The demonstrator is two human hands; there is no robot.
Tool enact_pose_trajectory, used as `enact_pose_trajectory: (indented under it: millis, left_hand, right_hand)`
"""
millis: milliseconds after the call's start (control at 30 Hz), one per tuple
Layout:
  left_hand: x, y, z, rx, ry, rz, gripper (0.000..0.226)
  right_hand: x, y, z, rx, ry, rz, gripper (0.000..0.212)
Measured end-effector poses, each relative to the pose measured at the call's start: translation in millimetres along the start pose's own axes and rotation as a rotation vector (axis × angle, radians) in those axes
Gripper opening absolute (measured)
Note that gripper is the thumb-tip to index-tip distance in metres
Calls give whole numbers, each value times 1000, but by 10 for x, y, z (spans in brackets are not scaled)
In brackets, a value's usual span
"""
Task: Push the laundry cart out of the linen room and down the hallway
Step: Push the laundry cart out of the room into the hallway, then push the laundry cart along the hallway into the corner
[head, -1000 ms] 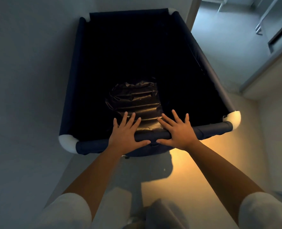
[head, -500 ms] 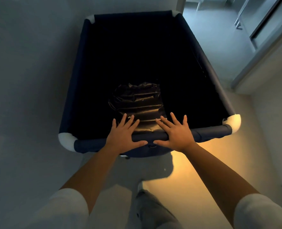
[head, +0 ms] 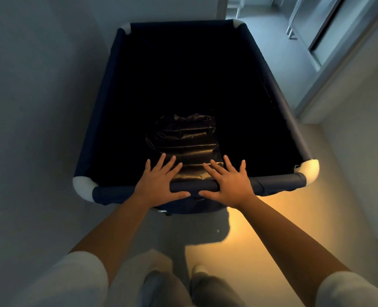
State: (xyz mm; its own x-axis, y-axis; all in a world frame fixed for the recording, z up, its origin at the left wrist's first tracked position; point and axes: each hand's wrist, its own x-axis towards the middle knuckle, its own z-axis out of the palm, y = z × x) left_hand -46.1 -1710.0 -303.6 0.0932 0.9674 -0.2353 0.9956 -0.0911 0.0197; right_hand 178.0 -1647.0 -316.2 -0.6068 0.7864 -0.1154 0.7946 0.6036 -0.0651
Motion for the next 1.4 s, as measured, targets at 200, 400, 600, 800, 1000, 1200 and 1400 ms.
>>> enact_pose_trajectory:
  millis: [200,400,600,800,1000,1200,1400]
  left_hand:
    - [175,-235,-55,23,1,78,109]
    - [301,-467,-82,23,9,168,106]
    - [241,-612,-66,2,-7,260,104]
    - [1,-682,-43,23,-34,296,105]
    - [-340,-770,29,21,-115,335,110]
    - [-845,-820,120,41,-137,355,117]
    - [-1400,-873,263,44,-106,362,108]
  right_hand:
    - [136,-129,-11,23,-3,76,97]
    - [211,-295,-41,26,-28,169,97]
    - [101,-538,-11,20,-20,256,97]
    - [-146,-874,14,44,-16,330,100]
    - [-503,-1289,23,99,18,328,92]
    - [-918,-1755,72,121,17,350,90]
    - [-1320,-2199,138,105,28,350,90]
